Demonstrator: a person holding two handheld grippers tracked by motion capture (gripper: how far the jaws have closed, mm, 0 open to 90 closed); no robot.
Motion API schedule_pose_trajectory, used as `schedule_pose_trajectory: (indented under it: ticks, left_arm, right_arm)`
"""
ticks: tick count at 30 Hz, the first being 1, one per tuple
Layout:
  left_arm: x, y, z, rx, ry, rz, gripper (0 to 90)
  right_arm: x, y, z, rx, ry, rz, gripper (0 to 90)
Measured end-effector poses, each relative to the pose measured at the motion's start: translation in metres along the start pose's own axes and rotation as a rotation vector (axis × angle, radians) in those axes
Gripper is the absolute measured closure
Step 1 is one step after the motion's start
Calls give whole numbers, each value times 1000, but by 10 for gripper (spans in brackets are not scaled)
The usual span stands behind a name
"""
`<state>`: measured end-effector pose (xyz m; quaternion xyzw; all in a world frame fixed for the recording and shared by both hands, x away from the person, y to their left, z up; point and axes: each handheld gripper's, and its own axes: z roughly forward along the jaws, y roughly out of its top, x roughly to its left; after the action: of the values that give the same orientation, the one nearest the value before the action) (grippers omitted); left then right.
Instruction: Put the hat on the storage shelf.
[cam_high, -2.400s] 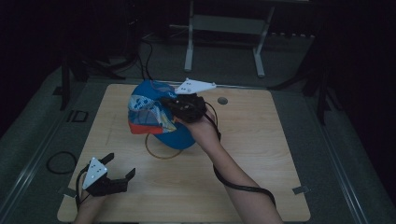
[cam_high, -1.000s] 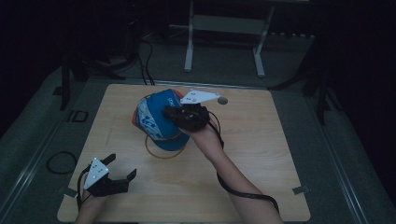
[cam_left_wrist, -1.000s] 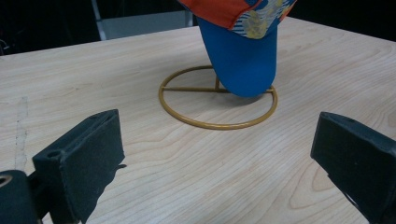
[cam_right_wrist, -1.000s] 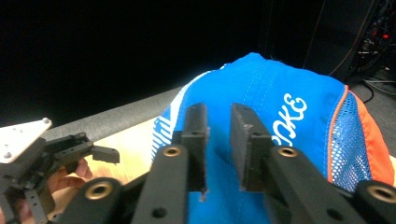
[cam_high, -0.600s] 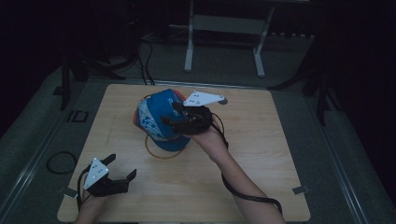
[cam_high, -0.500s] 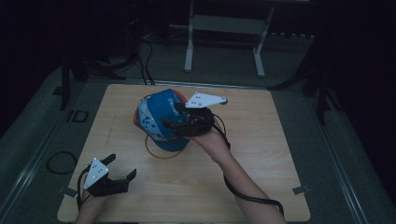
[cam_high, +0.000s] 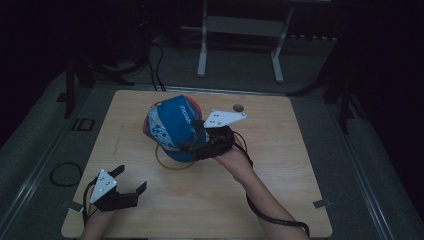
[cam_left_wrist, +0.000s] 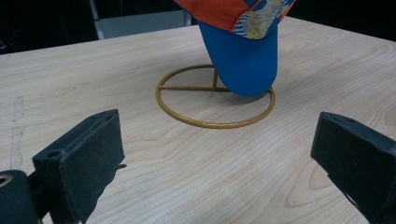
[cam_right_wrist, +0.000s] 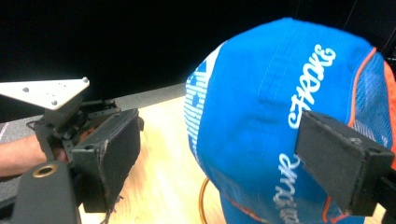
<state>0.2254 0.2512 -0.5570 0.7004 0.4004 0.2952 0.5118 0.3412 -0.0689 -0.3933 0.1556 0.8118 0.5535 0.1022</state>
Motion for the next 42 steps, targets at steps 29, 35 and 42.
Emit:
schedule_pose_trajectory:
  ticks: [29,35,42]
  left_arm:
    - [0,-1,2,6,-1,3,28]
    - [0,-1,3,5,-1,-1,28]
    - [0,-1,3,5,-3,-3,28]
  right_arm:
    - [4,-103,-22,60,30,41,144]
    - [2,-124,-26,87,20,41,144]
    - [-2,-147,-30,115,24,53,144]
